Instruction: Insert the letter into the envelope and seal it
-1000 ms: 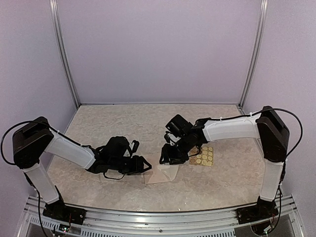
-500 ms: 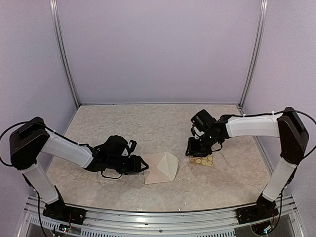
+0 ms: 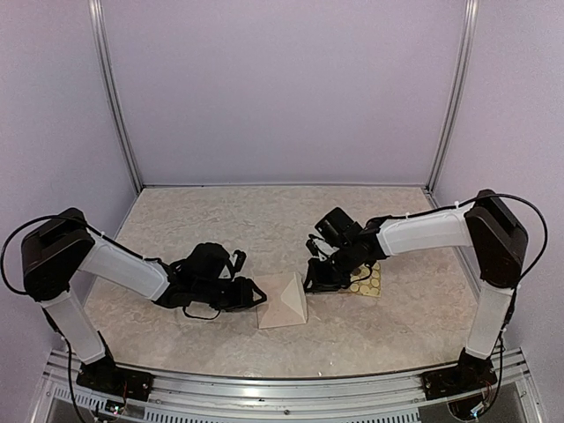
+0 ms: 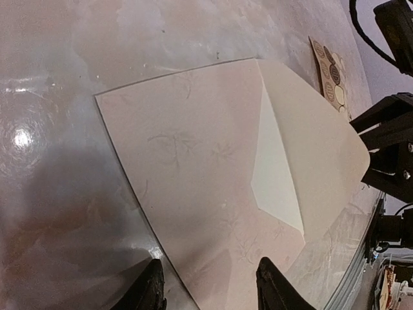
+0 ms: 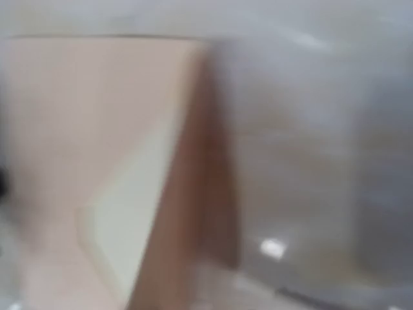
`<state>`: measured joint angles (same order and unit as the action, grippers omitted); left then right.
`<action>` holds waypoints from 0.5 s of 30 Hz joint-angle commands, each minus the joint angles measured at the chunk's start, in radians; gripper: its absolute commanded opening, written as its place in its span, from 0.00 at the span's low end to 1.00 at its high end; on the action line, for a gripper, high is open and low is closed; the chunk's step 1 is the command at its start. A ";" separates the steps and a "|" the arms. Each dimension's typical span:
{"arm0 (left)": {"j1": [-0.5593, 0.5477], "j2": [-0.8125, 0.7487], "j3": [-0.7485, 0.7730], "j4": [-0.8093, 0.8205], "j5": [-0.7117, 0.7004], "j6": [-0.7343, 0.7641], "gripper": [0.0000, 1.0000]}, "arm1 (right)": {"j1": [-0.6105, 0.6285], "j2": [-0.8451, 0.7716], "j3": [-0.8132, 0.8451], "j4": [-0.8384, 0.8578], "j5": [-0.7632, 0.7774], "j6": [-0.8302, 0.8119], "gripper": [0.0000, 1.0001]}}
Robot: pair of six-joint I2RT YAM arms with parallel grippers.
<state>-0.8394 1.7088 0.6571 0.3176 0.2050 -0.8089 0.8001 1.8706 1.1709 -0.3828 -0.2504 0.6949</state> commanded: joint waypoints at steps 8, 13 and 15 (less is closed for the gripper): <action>-0.024 0.056 0.017 -0.016 0.017 -0.010 0.45 | 0.054 0.116 0.067 0.156 -0.176 -0.006 0.07; -0.031 0.065 0.019 -0.003 0.023 -0.017 0.44 | 0.058 0.149 0.064 0.197 -0.217 0.009 0.07; -0.035 0.070 0.020 0.003 0.024 -0.023 0.44 | 0.059 0.162 0.062 0.198 -0.219 0.015 0.07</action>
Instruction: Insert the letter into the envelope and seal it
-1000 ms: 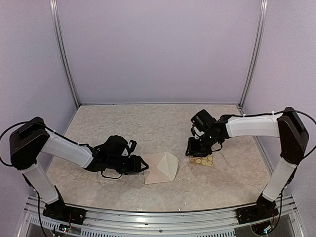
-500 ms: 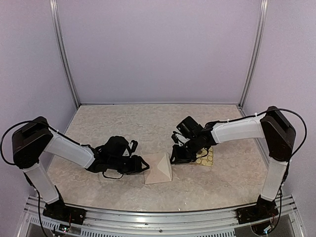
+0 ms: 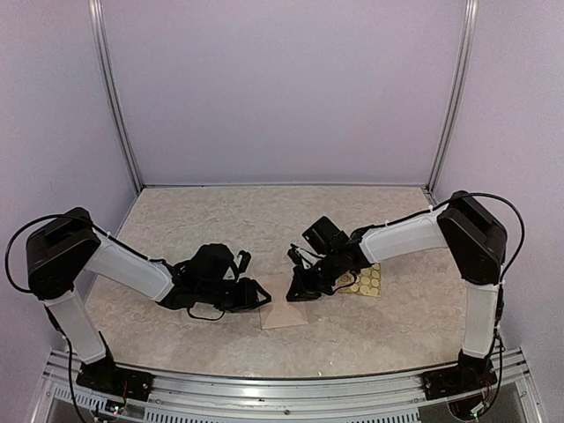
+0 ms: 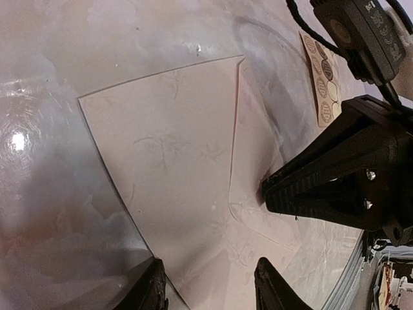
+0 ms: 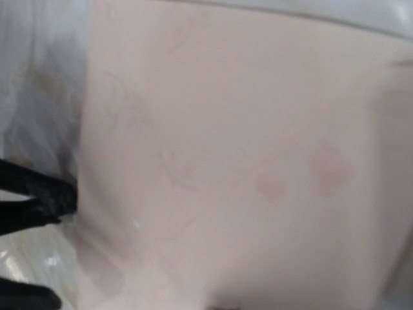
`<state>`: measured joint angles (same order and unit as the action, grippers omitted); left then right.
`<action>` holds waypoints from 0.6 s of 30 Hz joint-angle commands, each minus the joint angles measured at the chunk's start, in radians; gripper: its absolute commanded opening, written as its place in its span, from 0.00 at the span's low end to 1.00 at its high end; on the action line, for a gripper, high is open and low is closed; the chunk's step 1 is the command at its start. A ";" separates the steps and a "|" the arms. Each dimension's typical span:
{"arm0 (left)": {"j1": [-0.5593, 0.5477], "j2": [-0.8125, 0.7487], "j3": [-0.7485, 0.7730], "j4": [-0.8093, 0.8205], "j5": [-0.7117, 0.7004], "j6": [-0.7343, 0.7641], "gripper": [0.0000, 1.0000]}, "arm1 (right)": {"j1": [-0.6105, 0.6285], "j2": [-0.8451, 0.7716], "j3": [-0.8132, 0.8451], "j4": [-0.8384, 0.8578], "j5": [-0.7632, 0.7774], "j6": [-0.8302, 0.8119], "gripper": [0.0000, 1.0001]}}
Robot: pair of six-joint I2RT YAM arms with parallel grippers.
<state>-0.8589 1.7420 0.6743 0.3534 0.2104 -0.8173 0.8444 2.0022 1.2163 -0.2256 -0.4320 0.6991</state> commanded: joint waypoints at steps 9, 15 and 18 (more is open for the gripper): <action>-0.018 -0.042 0.005 -0.050 -0.050 -0.005 0.47 | 0.000 -0.118 -0.058 0.022 0.060 0.016 0.21; -0.030 -0.099 0.093 -0.094 -0.100 0.035 0.52 | -0.111 -0.351 -0.177 -0.055 0.163 -0.021 0.49; -0.039 -0.069 0.178 -0.103 -0.089 0.044 0.54 | -0.211 -0.422 -0.258 -0.079 0.186 -0.055 0.56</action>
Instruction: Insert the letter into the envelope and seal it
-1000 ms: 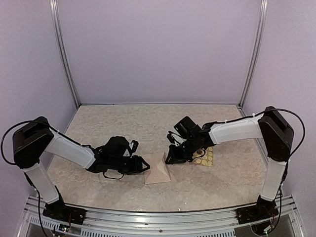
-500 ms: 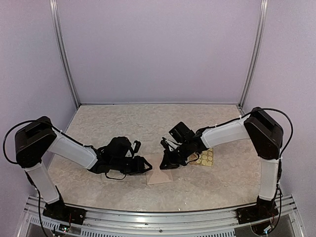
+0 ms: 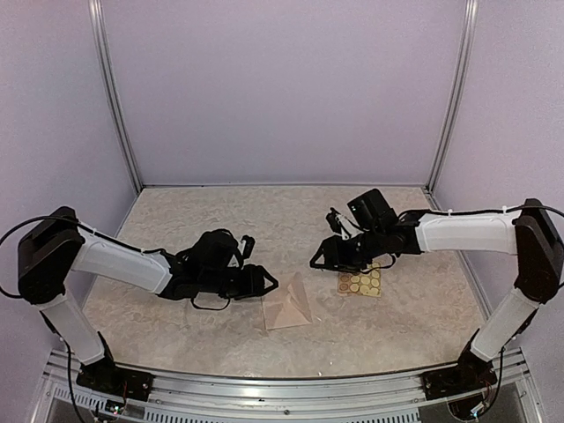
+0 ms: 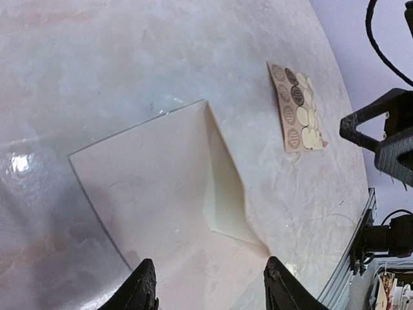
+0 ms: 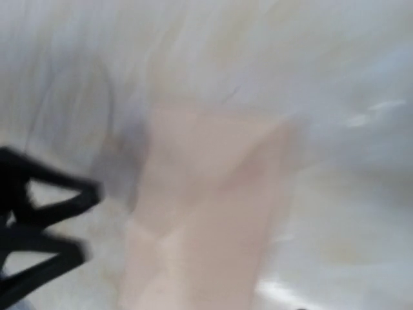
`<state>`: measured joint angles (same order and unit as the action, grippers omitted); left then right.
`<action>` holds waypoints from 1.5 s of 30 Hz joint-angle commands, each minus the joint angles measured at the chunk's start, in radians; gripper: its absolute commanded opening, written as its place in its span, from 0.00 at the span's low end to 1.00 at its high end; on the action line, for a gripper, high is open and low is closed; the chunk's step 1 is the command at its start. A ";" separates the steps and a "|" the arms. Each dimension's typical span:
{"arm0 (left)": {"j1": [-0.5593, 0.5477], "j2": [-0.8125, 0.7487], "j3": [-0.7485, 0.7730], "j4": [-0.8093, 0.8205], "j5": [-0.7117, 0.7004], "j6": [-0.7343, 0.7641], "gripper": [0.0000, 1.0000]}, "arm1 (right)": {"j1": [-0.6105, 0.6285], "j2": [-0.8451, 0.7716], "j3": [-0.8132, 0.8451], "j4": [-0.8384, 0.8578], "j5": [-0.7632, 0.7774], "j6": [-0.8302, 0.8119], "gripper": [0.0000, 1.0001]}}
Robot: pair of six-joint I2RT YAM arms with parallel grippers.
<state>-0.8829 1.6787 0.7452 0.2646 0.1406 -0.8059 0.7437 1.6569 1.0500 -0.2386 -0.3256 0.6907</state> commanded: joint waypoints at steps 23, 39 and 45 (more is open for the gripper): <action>-0.063 0.332 0.403 0.070 0.118 0.003 0.54 | -0.212 0.051 -0.293 0.159 -0.144 -0.209 0.59; -0.073 0.435 0.501 0.086 0.145 0.007 0.54 | -0.310 -0.147 -0.308 0.113 -0.094 -0.136 0.69; -0.085 0.505 0.559 0.065 0.152 0.002 0.53 | -0.401 -0.076 -0.305 0.088 -0.090 -0.155 0.68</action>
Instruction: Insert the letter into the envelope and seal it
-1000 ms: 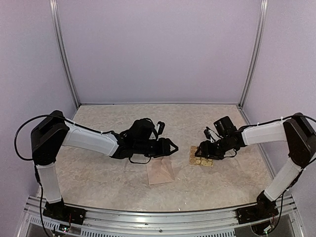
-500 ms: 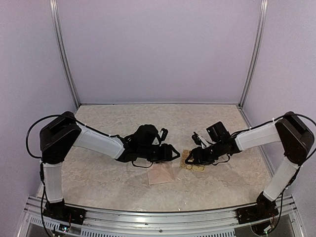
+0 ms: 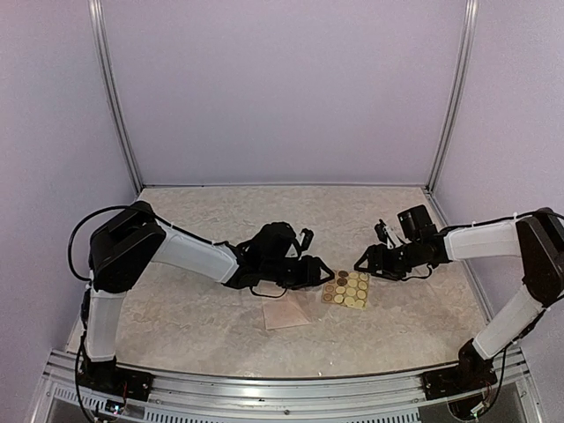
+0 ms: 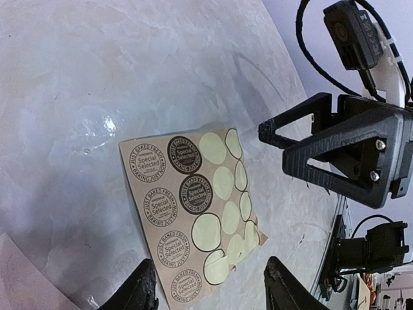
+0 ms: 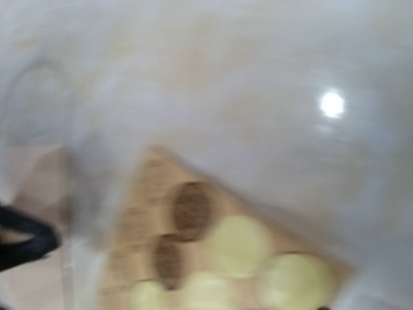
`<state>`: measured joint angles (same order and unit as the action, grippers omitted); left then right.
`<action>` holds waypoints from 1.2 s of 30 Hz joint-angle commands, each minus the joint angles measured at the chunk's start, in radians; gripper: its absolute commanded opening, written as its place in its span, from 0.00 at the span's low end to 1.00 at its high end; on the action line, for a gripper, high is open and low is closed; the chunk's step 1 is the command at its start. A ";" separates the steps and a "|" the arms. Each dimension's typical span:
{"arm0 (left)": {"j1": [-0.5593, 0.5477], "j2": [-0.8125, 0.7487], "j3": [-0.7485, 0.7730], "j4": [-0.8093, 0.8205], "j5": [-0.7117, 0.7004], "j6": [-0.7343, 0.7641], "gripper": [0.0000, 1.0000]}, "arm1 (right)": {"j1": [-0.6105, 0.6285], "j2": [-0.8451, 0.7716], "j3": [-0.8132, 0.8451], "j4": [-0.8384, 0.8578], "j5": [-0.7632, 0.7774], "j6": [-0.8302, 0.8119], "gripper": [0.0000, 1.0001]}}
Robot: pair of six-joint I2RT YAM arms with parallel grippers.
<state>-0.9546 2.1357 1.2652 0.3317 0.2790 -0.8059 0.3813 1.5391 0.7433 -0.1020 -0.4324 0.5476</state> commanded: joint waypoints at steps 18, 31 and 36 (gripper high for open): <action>-0.018 0.145 0.074 -0.029 0.032 -0.001 0.53 | 0.021 0.219 -0.034 0.139 -0.167 0.103 0.65; -0.018 0.130 0.053 -0.024 0.013 0.001 0.50 | 0.043 0.189 -0.072 0.252 -0.219 0.185 0.22; -0.014 0.084 0.011 -0.006 -0.024 0.009 0.49 | 0.042 0.122 -0.087 0.272 -0.243 0.193 0.06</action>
<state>-0.9657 2.2395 1.3251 0.3508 0.2947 -0.8062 0.4145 1.7241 0.6727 0.1474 -0.6476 0.7254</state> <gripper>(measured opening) 0.494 0.131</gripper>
